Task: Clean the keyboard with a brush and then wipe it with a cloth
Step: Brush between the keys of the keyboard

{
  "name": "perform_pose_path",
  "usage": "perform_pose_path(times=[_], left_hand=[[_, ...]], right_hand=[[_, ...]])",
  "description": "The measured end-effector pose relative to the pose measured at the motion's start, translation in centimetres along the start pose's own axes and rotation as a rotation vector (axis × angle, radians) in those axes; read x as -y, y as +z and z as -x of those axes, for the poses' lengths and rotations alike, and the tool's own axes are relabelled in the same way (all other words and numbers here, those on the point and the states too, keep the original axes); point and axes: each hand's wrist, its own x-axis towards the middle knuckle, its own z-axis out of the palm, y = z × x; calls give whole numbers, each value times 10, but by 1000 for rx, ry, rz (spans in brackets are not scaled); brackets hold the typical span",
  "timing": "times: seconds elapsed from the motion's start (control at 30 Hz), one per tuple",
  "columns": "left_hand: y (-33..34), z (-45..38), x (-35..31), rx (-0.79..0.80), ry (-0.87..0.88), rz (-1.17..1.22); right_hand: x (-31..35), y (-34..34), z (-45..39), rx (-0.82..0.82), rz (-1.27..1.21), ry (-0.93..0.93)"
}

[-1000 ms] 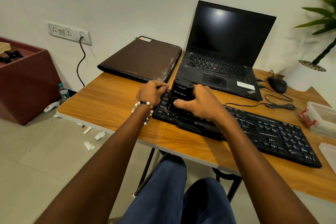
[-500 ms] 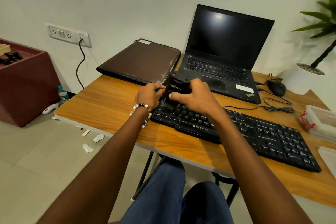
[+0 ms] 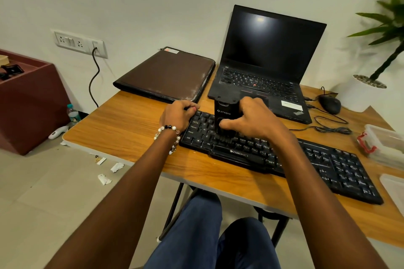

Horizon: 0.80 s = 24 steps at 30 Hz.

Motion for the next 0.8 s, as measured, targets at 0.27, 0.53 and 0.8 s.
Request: perform_pose_path(times=[0.27,0.53,0.8], left_hand=[[0,-1,1,7,9,0],[1,-2,2,6,3,14],[1,-1,0,-8,12,-15]], right_hand=[[12,26,8,-52,-256,-27],[-1,1,22,31,-76,11],[12,24,16,-66,-281,4]])
